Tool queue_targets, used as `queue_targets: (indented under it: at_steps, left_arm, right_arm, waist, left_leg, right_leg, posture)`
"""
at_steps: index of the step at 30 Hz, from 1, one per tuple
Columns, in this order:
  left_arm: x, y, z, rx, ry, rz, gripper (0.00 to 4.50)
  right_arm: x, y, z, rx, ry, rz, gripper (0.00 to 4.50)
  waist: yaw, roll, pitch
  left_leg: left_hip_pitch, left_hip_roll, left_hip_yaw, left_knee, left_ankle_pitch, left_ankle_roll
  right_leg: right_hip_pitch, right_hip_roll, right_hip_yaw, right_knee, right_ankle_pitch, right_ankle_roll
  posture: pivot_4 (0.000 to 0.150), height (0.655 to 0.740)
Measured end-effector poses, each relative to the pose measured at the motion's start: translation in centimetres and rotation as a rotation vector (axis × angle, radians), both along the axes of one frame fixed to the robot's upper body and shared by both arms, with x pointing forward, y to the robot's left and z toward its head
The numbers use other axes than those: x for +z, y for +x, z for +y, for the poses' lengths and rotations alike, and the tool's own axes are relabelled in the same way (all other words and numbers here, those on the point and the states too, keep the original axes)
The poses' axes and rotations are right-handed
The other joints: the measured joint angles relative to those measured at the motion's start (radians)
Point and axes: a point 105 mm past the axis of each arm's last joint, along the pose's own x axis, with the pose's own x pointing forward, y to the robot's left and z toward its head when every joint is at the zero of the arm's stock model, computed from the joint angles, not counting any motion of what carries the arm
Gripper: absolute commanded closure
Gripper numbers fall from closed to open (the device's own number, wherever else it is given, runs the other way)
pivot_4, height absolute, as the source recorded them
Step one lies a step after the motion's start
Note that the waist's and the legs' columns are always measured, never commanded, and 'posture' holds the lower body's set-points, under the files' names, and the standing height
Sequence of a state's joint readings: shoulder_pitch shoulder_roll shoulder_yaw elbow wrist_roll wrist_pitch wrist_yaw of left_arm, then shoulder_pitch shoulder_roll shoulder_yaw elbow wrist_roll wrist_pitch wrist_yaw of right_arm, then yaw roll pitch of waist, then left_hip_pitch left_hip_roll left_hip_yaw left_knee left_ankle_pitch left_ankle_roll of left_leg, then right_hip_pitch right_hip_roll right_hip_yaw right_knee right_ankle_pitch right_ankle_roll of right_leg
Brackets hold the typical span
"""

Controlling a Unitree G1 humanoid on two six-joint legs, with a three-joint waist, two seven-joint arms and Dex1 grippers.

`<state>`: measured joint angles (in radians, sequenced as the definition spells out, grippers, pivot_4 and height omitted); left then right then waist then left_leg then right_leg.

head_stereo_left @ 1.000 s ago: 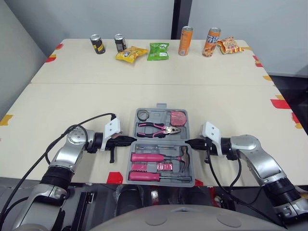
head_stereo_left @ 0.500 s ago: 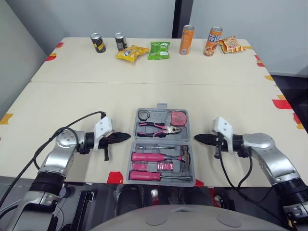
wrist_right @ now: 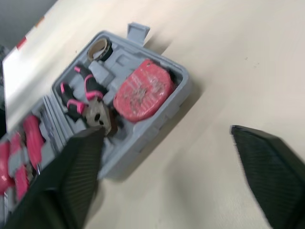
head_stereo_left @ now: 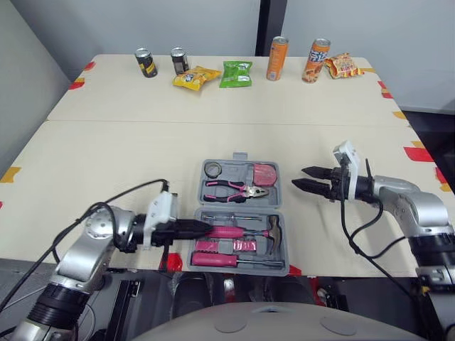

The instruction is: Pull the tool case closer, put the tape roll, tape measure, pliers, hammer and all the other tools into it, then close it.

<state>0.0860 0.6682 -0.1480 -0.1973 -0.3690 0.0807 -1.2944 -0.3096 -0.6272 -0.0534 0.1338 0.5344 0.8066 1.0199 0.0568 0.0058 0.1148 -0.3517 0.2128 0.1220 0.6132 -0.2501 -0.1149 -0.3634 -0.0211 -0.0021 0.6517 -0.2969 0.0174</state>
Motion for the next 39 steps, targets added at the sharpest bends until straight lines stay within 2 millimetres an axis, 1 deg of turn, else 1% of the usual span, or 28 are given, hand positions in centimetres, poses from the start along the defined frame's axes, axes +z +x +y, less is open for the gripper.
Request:
queue_targets:
  at_steps: [2, 6, 13, 16, 20, 24, 30, 34, 36, 37, 39]
  left_arm:
    - [-0.6, 0.0, -0.6, -0.005, 0.022, -0.012, 4.50]
    - [-2.9, 0.0, -1.1, -0.031, 0.126, -0.032, 4.50]
    - [-3.4, 0.1, -1.5, -0.056, 0.148, -0.090, 4.50]
    - [-3.6, 0.2, -1.5, -0.058, 0.150, -0.096, 4.50]
    - [-3.6, 0.2, -1.5, -0.056, 0.151, -0.098, 4.50]
    - [-3.6, 0.2, -1.6, -0.057, 0.150, -0.100, 4.50]
    - [-3.6, 0.3, -1.5, -0.056, 0.146, -0.102, 4.50]
    - [-3.4, 0.1, -1.1, -0.012, 0.081, -0.045, 4.50]
    - [-3.2, -0.2, -0.1, 0.021, 0.054, -0.005, 4.50]
    - [-2.9, -0.8, 1.0, 0.043, 0.036, 0.024, 4.50]
    - [-1.9, -1.3, 2.3, 0.066, 0.018, 0.039, 4.50]
  right_arm:
    - [-0.5, 0.2, 0.3, 0.007, 0.001, 0.047, 0.02]
    - [-1.3, 0.7, 1.6, 0.029, 0.030, 0.152, 0.02]
    - [-1.5, 1.6, 3.6, 0.062, 0.059, 0.248, 0.02]
    - [-1.6, 2.0, 5.2, 0.078, 0.092, 0.281, 0.02]
    - [-1.7, 2.4, 5.9, 0.062, 0.146, 0.312, 0.02]
    - [-1.6, 2.3, 6.0, 0.074, 0.227, 0.331, 0.02]
    - [0.3, 1.3, 6.5, 0.212, 0.394, 0.307, 0.02]
    - [1.7, 0.5, 6.4, 0.292, 0.458, 0.295, 0.02]
    - [2.6, -0.4, 6.3, 0.351, 0.478, 0.286, 0.02]
    - [3.2, -1.3, 6.2, 0.399, 0.488, 0.281, 0.02]
    - [3.8, -2.5, 6.0, 0.445, 0.503, 0.285, 0.02]
  waist:
    - [0.004, 0.000, 0.000]
    - [0.005, 0.001, 0.000]
    - [0.014, 0.005, -0.007]
    - [0.015, 0.008, -0.012]
    - [0.012, 0.009, -0.014]
    - [0.014, 0.010, -0.014]
    - [0.013, 0.010, -0.013]
    - [0.011, 0.010, -0.013]
    - [0.012, 0.010, -0.012]
    - [0.013, 0.009, -0.011]
    - [0.019, 0.010, -0.011]
  left_leg:
    - [0.000, 0.000, 0.000, 0.000, 0.000, 0.000]
    - [0.000, 0.000, 0.000, 0.000, 0.000, 0.000]
    - [0.001, 0.000, 0.001, 0.002, 0.000, -0.001]
    - [0.001, 0.000, 0.002, 0.002, 0.000, -0.001]
    - [0.001, 0.000, 0.002, 0.002, 0.000, -0.001]
    - [0.001, 0.000, 0.002, 0.002, 0.000, -0.001]
    - [0.001, 0.000, 0.002, 0.002, 0.000, -0.001]
    - [0.000, 0.001, 0.002, 0.002, 0.000, -0.001]
    - [-0.001, 0.001, 0.001, 0.002, 0.000, -0.001]
    - [-0.001, 0.002, 0.001, 0.001, 0.000, -0.001]
    - [-0.001, 0.002, 0.001, 0.001, 0.000, -0.002]
  right_leg:
    - [0.000, 0.000, 0.000, 0.000, 0.000, 0.000]
    - [0.000, 0.000, 0.000, 0.001, 0.000, 0.000]
    - [0.000, 0.000, 0.001, 0.002, 0.000, 0.000]
    - [0.000, -0.001, 0.001, 0.002, 0.000, 0.000]
    - [0.000, -0.001, 0.001, 0.003, 0.000, 0.000]
    - [0.000, -0.001, 0.001, 0.003, 0.000, 0.000]
    - [0.000, -0.001, 0.001, 0.003, 0.000, 0.000]
    - [-0.001, 0.000, 0.001, 0.004, 0.000, -0.001]
    - [-0.002, 0.001, 0.001, 0.004, 0.000, -0.001]
    - [-0.002, 0.002, 0.001, 0.003, 0.000, -0.001]
    - [-0.002, 0.002, 0.001, 0.002, 0.000, -0.001]
  posture:
    - [0.150, 0.7400]
    - [0.150, 0.7400]
    - [0.150, 0.7400]
    - [0.150, 0.7400]
    - [0.150, 0.7400]
    - [0.150, 0.7400]
    - [0.150, 0.7400]
    - [0.150, 0.7400]
    - [0.150, 0.7400]
    - [0.150, 0.7400]
    - [0.150, 0.7400]
